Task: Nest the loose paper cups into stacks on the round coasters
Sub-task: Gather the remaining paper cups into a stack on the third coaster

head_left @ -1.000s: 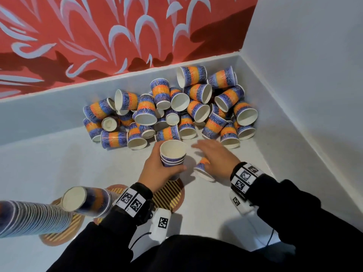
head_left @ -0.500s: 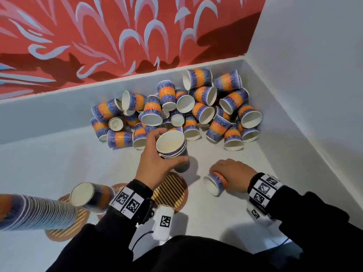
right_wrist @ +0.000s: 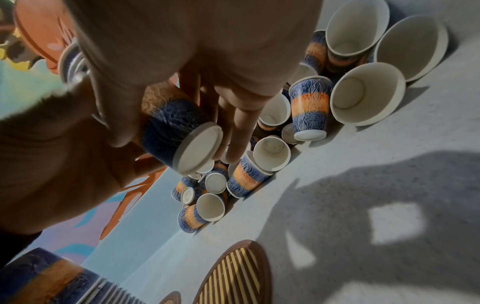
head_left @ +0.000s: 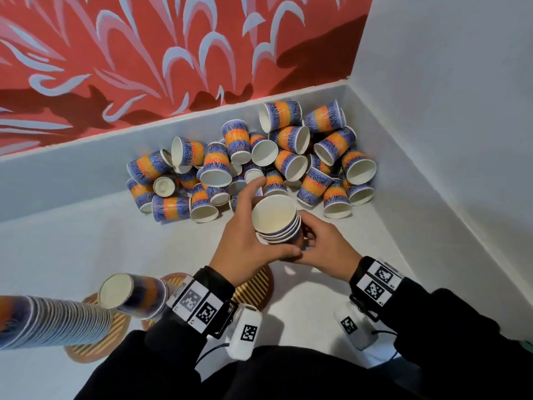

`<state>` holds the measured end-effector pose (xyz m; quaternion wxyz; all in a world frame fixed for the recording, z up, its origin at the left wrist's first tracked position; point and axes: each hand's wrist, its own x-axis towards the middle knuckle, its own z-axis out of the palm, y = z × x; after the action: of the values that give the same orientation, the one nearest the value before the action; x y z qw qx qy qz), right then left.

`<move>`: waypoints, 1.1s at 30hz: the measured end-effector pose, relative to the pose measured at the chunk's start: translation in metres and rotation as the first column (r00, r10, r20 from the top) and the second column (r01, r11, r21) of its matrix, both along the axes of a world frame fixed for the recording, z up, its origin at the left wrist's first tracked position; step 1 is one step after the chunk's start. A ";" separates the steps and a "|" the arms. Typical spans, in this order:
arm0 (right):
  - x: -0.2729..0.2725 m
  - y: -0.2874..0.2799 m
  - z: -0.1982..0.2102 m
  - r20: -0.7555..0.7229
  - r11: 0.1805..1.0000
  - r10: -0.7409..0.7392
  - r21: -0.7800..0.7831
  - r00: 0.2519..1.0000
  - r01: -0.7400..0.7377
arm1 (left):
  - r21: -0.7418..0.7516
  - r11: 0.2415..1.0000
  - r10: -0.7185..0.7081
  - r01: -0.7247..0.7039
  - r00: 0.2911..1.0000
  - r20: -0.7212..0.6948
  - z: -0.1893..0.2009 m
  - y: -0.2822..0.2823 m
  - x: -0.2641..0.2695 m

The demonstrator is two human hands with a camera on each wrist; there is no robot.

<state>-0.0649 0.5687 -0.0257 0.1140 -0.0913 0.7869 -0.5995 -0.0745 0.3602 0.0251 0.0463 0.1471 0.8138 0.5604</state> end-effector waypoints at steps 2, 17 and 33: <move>-0.001 -0.001 0.001 0.015 1.000 -0.002 -0.030 1.000 0.003 | 0.011 1.000 0.026 -0.026 0.999 0.024 -0.003 -0.003 0.002; -0.011 -0.065 0.050 -0.047 0.941 0.018 -0.336 0.999 -0.033 | -0.016 0.982 0.185 -0.186 0.982 -0.049 0.067 -0.103 0.042; 0.022 -0.215 0.120 -0.384 0.975 0.104 -0.144 0.917 -0.170 | -0.167 0.971 0.157 -0.169 0.984 -0.082 0.063 -0.233 0.087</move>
<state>-0.0430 0.3535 0.0943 -0.0048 -0.2687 0.7304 -0.6279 0.0120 0.1269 0.0879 -0.0151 0.0944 0.8698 0.4841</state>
